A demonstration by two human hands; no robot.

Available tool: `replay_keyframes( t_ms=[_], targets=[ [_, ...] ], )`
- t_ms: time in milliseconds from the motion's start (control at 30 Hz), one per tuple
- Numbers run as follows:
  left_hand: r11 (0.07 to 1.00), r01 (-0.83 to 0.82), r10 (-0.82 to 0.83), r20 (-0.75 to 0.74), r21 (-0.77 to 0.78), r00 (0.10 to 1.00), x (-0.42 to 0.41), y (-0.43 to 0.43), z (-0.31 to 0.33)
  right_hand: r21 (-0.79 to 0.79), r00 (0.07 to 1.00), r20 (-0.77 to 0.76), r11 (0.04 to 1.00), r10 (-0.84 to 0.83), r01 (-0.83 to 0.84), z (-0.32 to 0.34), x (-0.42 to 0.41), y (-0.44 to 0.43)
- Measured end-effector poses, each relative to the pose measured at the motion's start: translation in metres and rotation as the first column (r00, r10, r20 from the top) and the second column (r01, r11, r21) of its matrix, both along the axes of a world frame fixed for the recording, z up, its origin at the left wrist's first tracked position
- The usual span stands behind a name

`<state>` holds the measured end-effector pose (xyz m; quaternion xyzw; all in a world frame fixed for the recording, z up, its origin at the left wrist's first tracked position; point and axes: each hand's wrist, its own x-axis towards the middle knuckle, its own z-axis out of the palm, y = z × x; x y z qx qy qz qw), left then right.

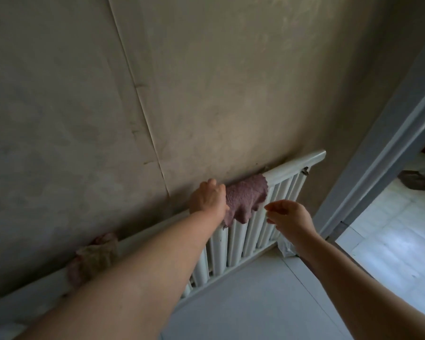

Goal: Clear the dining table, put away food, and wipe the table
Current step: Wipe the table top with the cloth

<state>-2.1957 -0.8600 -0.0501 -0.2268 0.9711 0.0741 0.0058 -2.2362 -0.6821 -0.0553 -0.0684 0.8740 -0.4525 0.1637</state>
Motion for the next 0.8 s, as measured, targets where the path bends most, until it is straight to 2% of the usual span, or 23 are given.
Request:
replay_keyframes(
  t_ms=[100, 200, 300, 400, 500, 600, 633, 733, 800],
  targets=[
    [0.999, -0.030, 0.029, -0.066, -0.012, 0.997, -0.003, 0.004, 0.008, 0.193, 0.966, -0.179, 0.969, 0.187, -0.152, 0.001, -0.012, 0.000],
    [0.996, -0.048, 0.061, -0.173, 0.078, 0.983, 0.003, 0.011, 0.014, 0.398, 0.841, -0.324, 0.869, 0.433, -0.295, 0.004, -0.024, -0.007],
    [0.975, -0.058, 0.102, -0.203, 0.214, 0.974, 0.018, 0.020, 0.020, 0.511, 0.716, -0.332, 0.755, 0.615, -0.411, 0.009, -0.031, -0.023],
    [0.933, -0.189, 0.277, -0.278, 0.306, 0.920, 0.045, 0.023, 0.025, 0.546, 0.619, -0.335, 0.682, 0.711, -0.487, 0.009, -0.031, -0.042],
    [0.844, -0.377, 0.518, -0.399, 0.382, 0.757, 0.088, 0.020, 0.034, 0.448, 0.558, -0.374, 0.671, 0.741, -0.590, 0.014, -0.011, -0.063],
    [0.675, -0.620, 0.736, -0.423, 0.400, 0.528, 0.145, 0.016, 0.039, 0.308, 0.520, -0.327, 0.609, 0.789, -0.731, 0.028, 0.033, -0.087],
    [0.625, -0.667, 0.773, -0.438, 0.406, 0.459, 0.162, 0.016, 0.039, 0.267, 0.505, -0.314, 0.585, 0.804, -0.766, 0.032, 0.048, -0.093],
    [0.457, -0.696, 0.867, -0.452, 0.554, 0.210, 0.225, 0.028, 0.043, 0.187, 0.384, -0.353, 0.467, 0.853, -0.864, 0.041, 0.109, -0.110],
    [0.360, -0.751, 0.889, -0.447, 0.553, 0.098, 0.267, 0.040, 0.048, 0.154, 0.308, -0.362, 0.382, 0.880, -0.911, 0.045, 0.151, -0.116]
  ],
)
